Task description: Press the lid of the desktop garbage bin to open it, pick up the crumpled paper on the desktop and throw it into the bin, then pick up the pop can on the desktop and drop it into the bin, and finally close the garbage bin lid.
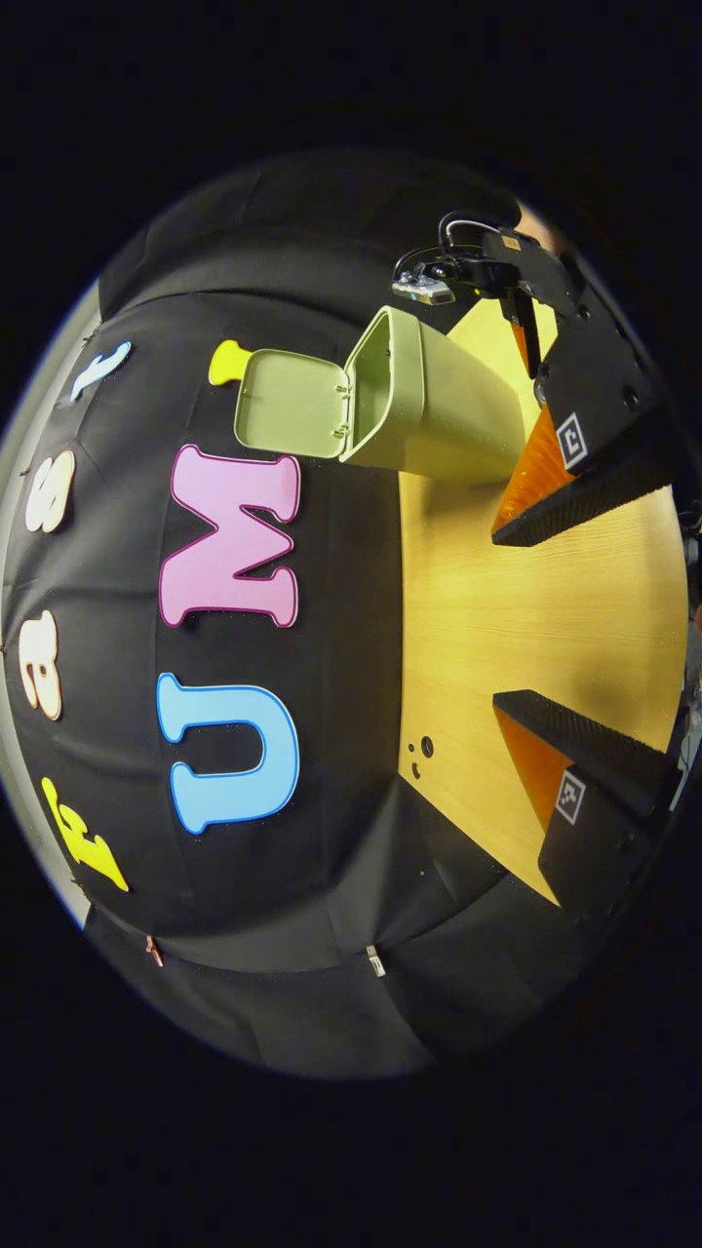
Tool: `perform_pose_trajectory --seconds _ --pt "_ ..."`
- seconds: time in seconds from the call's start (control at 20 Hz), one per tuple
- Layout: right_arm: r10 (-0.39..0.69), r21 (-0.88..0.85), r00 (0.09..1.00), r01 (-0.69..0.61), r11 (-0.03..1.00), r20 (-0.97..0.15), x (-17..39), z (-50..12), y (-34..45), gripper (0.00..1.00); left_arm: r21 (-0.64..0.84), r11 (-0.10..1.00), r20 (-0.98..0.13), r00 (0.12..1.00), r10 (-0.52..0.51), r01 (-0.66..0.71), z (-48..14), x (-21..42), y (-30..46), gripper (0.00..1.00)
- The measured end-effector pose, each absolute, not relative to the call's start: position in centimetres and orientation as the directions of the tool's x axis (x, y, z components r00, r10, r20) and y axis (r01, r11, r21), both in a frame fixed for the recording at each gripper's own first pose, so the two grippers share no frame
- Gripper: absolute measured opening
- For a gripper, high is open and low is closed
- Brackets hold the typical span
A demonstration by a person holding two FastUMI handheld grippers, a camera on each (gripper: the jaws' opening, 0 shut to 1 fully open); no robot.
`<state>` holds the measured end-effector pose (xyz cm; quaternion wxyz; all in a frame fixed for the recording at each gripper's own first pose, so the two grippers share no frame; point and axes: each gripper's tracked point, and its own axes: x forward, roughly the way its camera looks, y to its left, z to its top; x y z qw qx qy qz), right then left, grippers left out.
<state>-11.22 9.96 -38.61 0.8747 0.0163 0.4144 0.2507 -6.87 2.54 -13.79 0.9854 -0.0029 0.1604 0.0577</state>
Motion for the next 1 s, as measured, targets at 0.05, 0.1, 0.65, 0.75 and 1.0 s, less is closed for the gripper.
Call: perform_pose_trajectory --seconds 0.05,0.1,0.65,0.75,1.0 --pt "0.451 0.238 0.524 -0.424 0.874 -0.723 -11.2 -38.9 10.0 0.95 0.015 0.993 -0.32 0.941 0.114 -0.115 -13.9 -6.9 2.6 0.96" --pt "0.45 0.239 0.519 -0.424 0.874 -0.727 -11.3 -39.2 10.1 0.95 0.016 0.993 -0.323 0.939 0.115 -0.116 -14.0 -6.8 2.6 0.96" --pt "0.47 0.263 0.556 -0.412 0.872 -0.686 -10.1 -34.9 8.9 0.83 0.021 0.996 -0.341 0.936 0.089 -0.087 -14.6 -5.8 1.8 0.96" --pt "0.478 0.265 0.586 -0.415 0.871 -0.654 -9.5 -32.2 8.4 0.82 0.02 0.996 -0.34 0.937 0.084 -0.082 -14.6 -5.6 1.8 0.96" --pt "0.494 0.274 0.695 -0.412 0.869 -0.523 -6.4 -23.2 7.0 0.82 0.022 0.997 -0.336 0.939 0.071 -0.068 -14.5 -5.0 1.3 0.96"
